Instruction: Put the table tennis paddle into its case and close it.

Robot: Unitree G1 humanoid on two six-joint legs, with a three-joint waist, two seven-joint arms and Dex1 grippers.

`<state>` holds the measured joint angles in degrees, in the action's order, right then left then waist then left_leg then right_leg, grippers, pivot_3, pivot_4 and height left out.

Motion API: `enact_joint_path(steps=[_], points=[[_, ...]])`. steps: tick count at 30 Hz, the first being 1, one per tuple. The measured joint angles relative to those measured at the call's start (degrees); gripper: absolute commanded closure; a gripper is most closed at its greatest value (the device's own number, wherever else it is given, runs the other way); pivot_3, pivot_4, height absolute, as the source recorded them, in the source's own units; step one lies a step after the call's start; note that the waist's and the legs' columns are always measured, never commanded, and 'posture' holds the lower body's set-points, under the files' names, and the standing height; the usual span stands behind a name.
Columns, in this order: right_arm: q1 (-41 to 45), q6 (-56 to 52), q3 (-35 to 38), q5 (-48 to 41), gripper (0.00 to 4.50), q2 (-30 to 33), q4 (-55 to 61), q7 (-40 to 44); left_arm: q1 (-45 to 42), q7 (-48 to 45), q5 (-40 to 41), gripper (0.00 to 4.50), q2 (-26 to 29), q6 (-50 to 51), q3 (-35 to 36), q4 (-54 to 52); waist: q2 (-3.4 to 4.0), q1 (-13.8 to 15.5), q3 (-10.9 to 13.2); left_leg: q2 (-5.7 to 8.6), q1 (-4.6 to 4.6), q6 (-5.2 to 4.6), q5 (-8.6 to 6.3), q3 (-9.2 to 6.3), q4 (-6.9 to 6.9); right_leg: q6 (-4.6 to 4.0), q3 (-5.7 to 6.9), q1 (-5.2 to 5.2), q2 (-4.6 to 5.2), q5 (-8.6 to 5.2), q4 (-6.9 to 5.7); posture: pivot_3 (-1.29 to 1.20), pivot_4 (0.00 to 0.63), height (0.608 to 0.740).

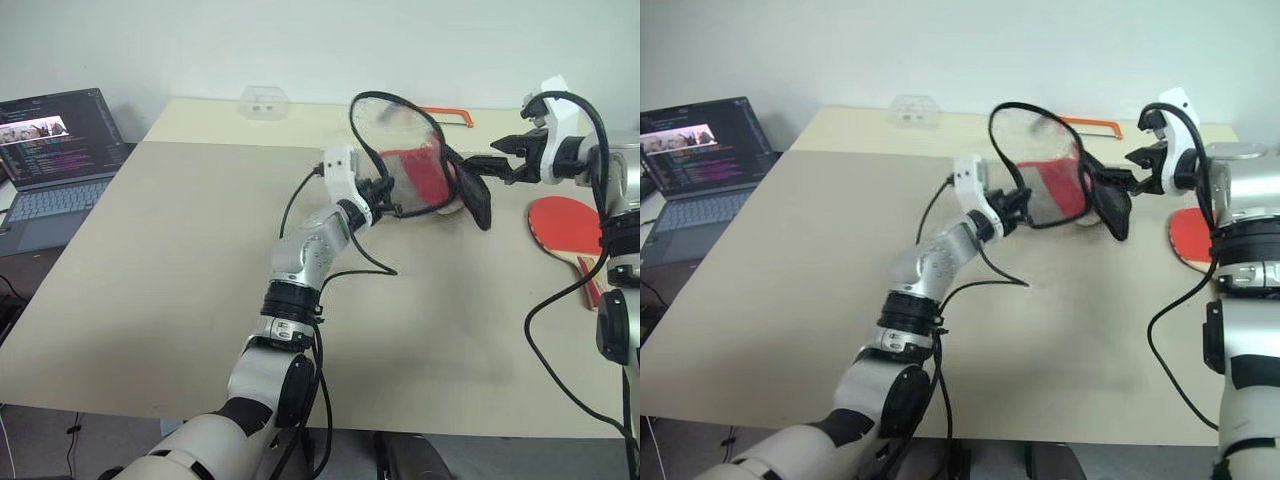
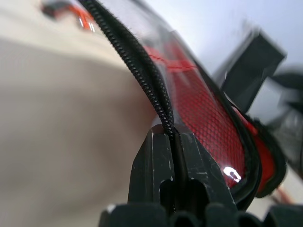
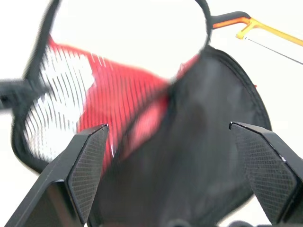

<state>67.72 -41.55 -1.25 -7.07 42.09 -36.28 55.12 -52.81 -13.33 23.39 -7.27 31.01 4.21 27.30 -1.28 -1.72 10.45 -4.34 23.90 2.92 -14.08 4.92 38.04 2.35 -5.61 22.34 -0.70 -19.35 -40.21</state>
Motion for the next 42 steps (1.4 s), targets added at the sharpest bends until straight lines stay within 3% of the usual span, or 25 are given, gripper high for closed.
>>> enact_joint_path(steps=[7,17,23,28,42], points=[[0.3,0.6,-0.1,0.1,0.00,0.0,-0.2,0.0,3.7,-2.0,3.8,4.49,2.2,1.4,1.8,-7.2,0.00,-0.2,0.0,-0.02,-0.01,0.00,0.00,0.00,0.00,0.00,-0.01,0.02,-0.01,0.00,-0.04,0.00,0.150,0.740],[1.7,3.1,-0.1,0.2,0.00,-0.8,-3.5,0.0,1.9,-3.4,8.2,4.49,17.4,1.7,12.7,-12.7,0.00,-0.1,0.0,-0.19,-0.02,0.01,0.00,-0.01,0.01,0.00,0.03,0.01,0.02,0.00,-0.03,0.00,0.150,0.740],[3.0,3.9,-0.1,0.3,0.00,-1.4,-4.7,0.0,7.2,-2.2,7.9,4.49,21.0,8.8,9.9,-19.4,0.02,-0.1,0.0,-0.23,-0.03,0.01,0.00,-0.04,0.00,0.00,0.04,-0.01,0.05,0.00,-0.02,0.00,0.150,0.740],[3.0,4.1,-0.1,0.6,0.00,-1.4,-4.8,0.1,14.2,-1.1,8.6,4.49,19.0,14.6,9.1,-21.8,0.01,-0.1,0.0,-0.24,-0.02,0.00,0.01,-0.07,0.08,0.00,0.07,0.00,0.05,0.00,-0.13,0.00,0.150,0.740],[3.1,4.1,-0.1,1.2,0.00,-1.9,-4.8,0.9,12.0,-3.8,9.9,4.49,9.5,12.0,3.9,-21.8,0.01,0.0,0.0,-0.10,-0.03,0.00,0.00,-0.05,0.07,0.00,0.05,-0.03,0.00,0.00,-0.10,0.00,0.150,0.740]])
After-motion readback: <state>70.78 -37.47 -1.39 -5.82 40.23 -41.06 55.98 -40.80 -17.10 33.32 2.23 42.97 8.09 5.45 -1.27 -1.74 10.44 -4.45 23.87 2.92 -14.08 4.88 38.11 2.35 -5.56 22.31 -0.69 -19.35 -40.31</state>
